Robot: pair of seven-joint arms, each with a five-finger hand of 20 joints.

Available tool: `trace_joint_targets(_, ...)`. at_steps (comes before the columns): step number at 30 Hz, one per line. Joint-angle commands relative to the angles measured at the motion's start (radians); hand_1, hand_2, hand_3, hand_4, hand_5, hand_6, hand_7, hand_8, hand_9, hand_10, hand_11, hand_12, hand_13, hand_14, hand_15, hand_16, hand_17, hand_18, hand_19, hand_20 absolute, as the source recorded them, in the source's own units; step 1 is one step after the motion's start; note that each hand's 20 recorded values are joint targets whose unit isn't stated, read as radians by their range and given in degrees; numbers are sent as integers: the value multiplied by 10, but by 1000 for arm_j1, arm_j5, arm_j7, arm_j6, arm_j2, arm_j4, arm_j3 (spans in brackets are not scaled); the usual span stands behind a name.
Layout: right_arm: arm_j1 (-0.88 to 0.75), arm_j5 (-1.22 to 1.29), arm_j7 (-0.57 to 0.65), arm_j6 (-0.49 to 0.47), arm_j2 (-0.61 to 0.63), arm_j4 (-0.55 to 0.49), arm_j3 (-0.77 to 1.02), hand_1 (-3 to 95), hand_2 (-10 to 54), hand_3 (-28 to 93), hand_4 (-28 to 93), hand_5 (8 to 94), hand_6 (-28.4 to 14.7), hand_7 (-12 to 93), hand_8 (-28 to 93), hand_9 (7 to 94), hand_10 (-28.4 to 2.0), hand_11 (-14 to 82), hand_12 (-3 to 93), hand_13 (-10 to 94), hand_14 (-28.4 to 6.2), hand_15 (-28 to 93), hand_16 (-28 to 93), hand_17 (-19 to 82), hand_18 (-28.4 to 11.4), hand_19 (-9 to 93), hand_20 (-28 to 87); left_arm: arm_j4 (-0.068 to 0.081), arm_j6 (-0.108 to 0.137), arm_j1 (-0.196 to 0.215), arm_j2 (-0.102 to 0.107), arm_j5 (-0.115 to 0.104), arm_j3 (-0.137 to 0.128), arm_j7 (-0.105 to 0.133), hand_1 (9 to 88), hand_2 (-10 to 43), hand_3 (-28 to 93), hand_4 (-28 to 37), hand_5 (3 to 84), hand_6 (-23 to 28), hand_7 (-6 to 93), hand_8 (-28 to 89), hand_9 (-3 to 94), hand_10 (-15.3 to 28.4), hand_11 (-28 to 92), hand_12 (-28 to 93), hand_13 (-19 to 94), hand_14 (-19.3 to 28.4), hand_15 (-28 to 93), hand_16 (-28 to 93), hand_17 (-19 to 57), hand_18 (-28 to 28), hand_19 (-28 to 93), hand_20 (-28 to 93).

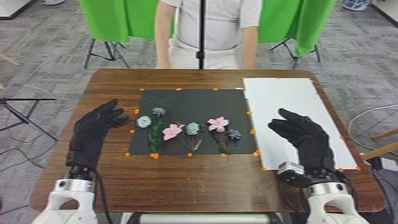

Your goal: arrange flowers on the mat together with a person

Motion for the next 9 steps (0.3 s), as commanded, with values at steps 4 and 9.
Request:
trace_joint_targets(4,-2,-33,-24,-7,-21,-2,18,146,56,737,-163,592,-24,126,-89,649,-162,89,137,556,-158,166,175,307,-138,94,375,12,-4,-9,15,-5,4,1,255,-9,646,-192,494,23,137,-62,507,126,168,139,440,180,195,4,61,132,60,195)
trace_joint_targets(9,-2,-19,-31,-23,-31,3,19,142,56,741,-162,592,-24,125,-89,649,-161,88,137,556,-159,165,176,306,-137,93,373,10,-3,1,10,-4,-3,4,254,-6,646,-192,489,23,138,-61,489,128,170,143,410,176,175,33,56,133,62,196)
